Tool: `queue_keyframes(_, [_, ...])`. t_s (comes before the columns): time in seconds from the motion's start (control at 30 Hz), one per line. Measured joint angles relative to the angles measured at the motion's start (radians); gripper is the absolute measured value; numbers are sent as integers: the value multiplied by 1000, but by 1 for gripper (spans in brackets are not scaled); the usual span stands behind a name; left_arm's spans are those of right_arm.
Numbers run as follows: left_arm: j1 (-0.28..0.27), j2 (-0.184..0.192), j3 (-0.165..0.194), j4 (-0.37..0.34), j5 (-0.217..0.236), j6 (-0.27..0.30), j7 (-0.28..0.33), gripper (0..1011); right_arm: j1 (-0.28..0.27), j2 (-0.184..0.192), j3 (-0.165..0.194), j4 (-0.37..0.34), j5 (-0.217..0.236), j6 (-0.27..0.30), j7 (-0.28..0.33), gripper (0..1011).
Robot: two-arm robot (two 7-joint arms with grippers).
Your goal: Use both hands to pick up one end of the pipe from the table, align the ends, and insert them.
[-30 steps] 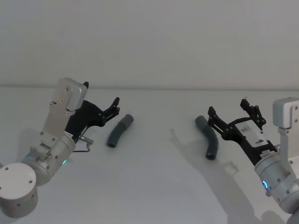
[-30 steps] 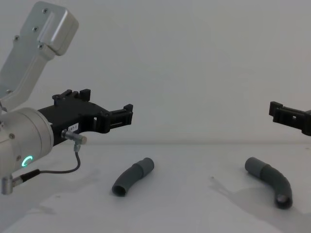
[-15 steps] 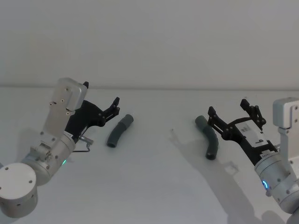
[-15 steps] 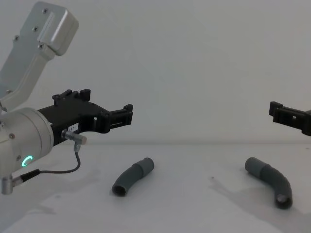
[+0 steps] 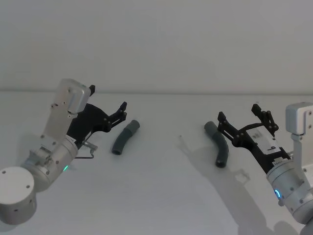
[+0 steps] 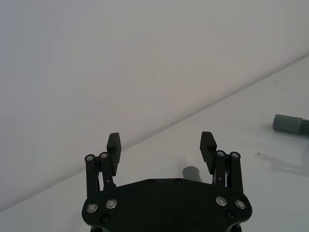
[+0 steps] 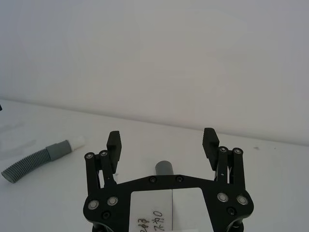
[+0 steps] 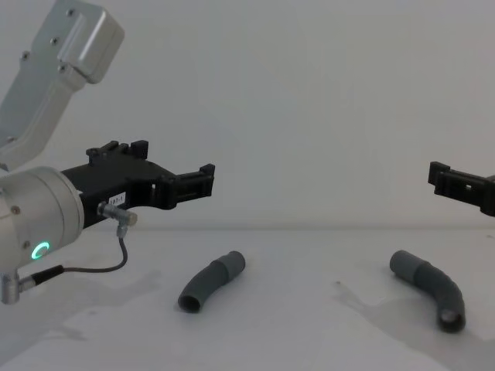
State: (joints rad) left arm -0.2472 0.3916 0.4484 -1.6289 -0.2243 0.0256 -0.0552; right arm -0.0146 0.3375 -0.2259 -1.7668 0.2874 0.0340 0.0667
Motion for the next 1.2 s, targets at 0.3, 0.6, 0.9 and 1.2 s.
queue_keyframes(0.3, [-25, 21, -7, -16, -55, 94, -79, 1001, 0, 0, 0, 0, 0, 0, 0, 1001])
queue_keyframes(0.6, [-50, 32, -14, -32, -102, 225, -130, 1001, 0, 0, 0, 0, 0, 0, 0, 1001])
queue_keyframes(0.9, [-82, 32, -19, -43, -145, 394, -158, 1001, 0, 0, 0, 0, 0, 0, 0, 1001])
queue_keyframes(1.2, [-119, 12, -20, -31, -178, 563, -164, 1001, 0, 0, 0, 0, 0, 0, 0, 1001])
